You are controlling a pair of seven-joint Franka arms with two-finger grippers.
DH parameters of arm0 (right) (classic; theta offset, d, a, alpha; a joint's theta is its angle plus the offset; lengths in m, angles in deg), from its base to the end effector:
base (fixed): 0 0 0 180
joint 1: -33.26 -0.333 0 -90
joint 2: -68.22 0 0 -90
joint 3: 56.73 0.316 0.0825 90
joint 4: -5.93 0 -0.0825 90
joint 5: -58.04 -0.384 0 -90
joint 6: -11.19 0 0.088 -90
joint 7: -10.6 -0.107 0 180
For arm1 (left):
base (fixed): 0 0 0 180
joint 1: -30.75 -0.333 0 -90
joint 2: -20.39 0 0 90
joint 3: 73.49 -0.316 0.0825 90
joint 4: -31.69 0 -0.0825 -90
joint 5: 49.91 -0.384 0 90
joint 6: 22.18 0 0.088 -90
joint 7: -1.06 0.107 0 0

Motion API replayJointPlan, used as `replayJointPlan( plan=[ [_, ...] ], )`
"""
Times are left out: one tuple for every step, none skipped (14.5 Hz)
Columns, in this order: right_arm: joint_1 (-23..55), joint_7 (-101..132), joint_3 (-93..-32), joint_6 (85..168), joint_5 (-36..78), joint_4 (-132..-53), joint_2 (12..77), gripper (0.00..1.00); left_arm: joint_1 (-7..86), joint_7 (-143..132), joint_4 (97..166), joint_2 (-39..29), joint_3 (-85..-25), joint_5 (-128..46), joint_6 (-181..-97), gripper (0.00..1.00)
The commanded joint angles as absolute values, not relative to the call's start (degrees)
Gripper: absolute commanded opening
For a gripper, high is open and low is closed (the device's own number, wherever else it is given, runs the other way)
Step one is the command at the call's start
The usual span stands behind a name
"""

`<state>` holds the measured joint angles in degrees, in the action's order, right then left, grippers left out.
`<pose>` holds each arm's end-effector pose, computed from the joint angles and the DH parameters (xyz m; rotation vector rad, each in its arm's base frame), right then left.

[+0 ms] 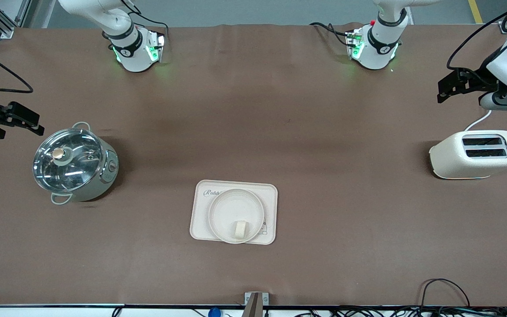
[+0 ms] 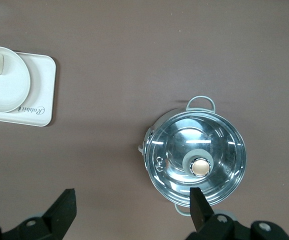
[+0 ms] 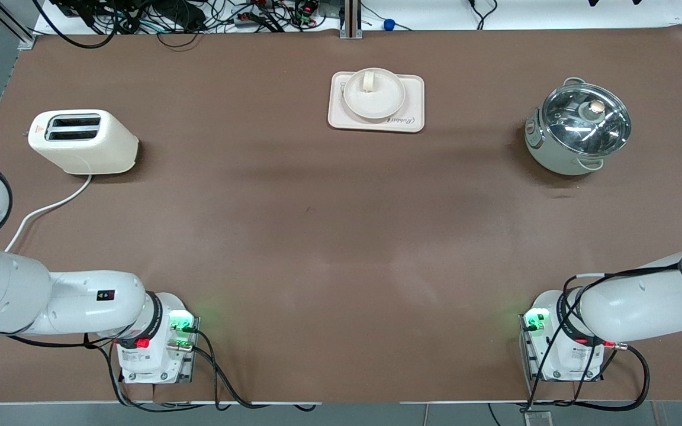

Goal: Place bun in plate and plate on tray

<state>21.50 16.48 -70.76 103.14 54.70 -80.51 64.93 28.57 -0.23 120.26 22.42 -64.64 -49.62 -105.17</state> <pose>0.5756 -0.0125 0.6256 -3.0979 -0.0974 -0.0674 0.5271 -0.0639 0.6448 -3.1319 0.1475 0.0975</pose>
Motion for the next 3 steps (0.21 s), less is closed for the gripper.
replayJointPlan(
  plan=[
    [26.2, 16.2, -65.7, 102.9, 56.4, -80.6, 65.7, 1.0, 28.3, 0.2, 119.6, 23.0, -64.6, -49.6, -104.2, 1.0],
    [26.2, 16.0, -65.7, 102.9, 56.5, -80.5, 65.7, 1.0, 28.3, 0.2, 119.6, 23.0, -64.5, -49.6, -104.2, 1.0],
    [26.1, 16.0, -65.6, 102.9, 56.5, -80.3, 65.8, 1.0, 28.3, 0.2, 119.6, 23.0, -64.6, -49.6, -104.2, 1.0]
  ],
)
